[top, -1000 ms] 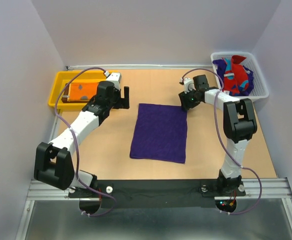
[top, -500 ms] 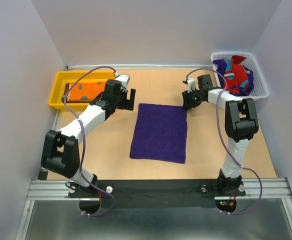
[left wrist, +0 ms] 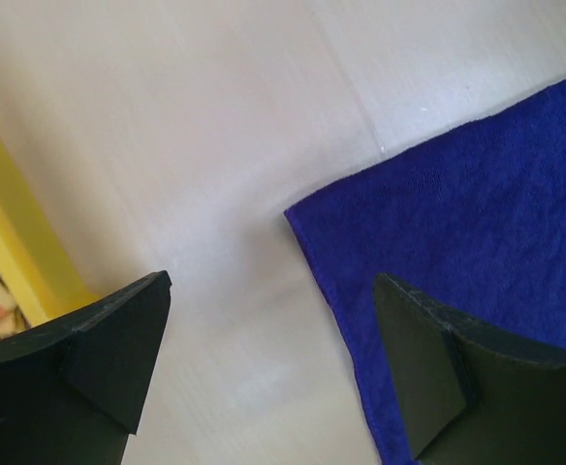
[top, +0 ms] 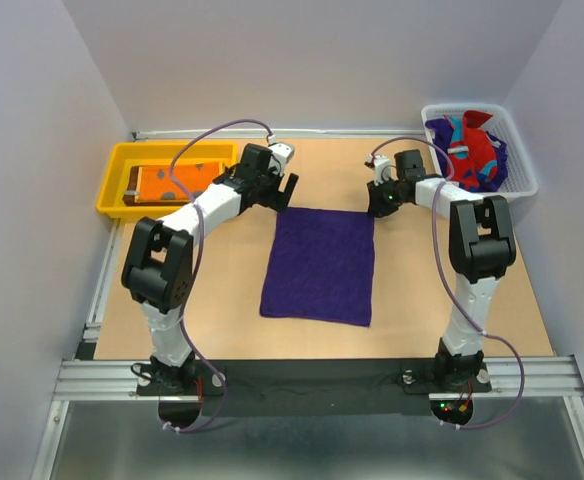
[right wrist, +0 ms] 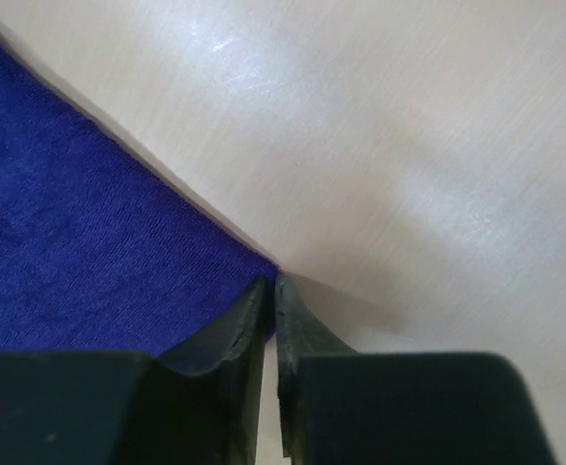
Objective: Fold and stack the towels
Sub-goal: Fold the towel
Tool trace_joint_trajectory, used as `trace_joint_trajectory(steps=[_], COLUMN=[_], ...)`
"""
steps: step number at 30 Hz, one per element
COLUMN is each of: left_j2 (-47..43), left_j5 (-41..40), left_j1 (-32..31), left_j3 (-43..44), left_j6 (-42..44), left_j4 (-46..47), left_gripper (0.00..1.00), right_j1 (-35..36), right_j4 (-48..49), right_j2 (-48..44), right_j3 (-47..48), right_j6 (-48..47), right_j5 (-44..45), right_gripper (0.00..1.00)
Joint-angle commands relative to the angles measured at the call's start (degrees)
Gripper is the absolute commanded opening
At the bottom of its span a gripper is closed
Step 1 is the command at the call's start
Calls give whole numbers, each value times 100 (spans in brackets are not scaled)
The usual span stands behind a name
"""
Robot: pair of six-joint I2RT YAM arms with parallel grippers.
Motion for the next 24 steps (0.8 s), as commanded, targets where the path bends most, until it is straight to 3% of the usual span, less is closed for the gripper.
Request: trace_joint_trajectory(steps=[1,3,17,24], left_j2=[425,628,1754,1904], left_j5=[342,378,1081,1099], left_j1=[-12,-12,-4,-12], left_j3=[676,878,1705,1758], left_j6=[511,608,908,943], left_j4=[-80,-54,-573,-669], left_gripper=[96,92,53,51], right_j1=[30,30,38,38], right_j4=[-532,-567,-620,-629], right_j2=[349,375,437,428], right_j3=[-156,-148,-148,-148], right_j6=[-111,-147,-200,-208], right_j5=[50,49,50,129], right_gripper=[10,1,1,0])
